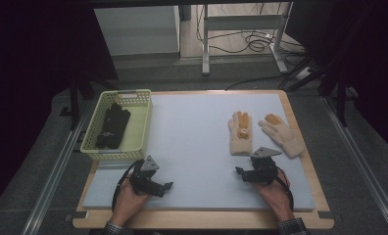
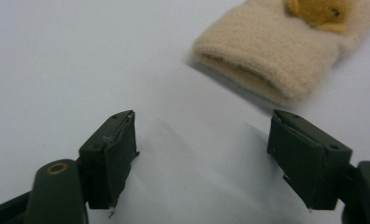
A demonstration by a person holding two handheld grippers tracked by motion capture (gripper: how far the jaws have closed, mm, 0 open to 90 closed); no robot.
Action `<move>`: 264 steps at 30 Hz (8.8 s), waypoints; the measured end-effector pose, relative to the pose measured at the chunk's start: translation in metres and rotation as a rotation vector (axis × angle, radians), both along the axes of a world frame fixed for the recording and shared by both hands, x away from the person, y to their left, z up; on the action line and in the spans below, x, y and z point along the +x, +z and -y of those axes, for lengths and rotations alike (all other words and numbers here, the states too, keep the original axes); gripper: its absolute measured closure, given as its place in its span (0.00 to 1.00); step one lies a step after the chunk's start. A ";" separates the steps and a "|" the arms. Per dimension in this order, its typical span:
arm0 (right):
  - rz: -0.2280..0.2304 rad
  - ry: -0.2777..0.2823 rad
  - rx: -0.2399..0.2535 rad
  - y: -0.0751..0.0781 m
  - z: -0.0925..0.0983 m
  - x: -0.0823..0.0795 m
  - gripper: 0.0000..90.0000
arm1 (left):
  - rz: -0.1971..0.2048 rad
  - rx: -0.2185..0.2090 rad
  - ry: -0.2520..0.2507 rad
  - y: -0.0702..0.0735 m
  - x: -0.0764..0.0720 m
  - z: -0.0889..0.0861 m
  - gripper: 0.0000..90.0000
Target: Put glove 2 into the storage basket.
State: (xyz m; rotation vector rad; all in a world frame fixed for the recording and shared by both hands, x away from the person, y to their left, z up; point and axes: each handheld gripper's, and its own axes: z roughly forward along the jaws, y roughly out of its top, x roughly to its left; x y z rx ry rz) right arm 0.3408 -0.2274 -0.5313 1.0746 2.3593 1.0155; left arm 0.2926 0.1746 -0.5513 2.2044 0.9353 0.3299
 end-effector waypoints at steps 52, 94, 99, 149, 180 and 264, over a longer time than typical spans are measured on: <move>0.012 -0.371 -0.019 0.025 0.111 0.079 0.88 | -0.002 -0.002 0.000 0.000 0.000 -0.001 0.02; -0.062 0.156 -0.071 0.015 -0.116 0.030 0.69 | 0.001 -0.001 0.000 0.000 0.000 -0.001 0.02; -0.043 0.177 -0.042 0.029 -0.111 0.029 0.48 | 0.001 0.000 0.000 0.000 0.000 -0.001 0.02; -0.081 0.309 0.014 0.002 -0.091 -0.010 0.93 | 0.001 0.000 0.000 0.000 0.000 -0.001 0.02; 0.046 -0.035 -0.044 0.031 -0.001 0.087 0.51 | 0.001 -0.002 0.000 0.000 0.000 -0.001 0.02; -0.080 0.068 0.153 0.019 -0.120 0.021 0.46 | 0.001 -0.001 -0.001 0.000 0.000 -0.001 0.02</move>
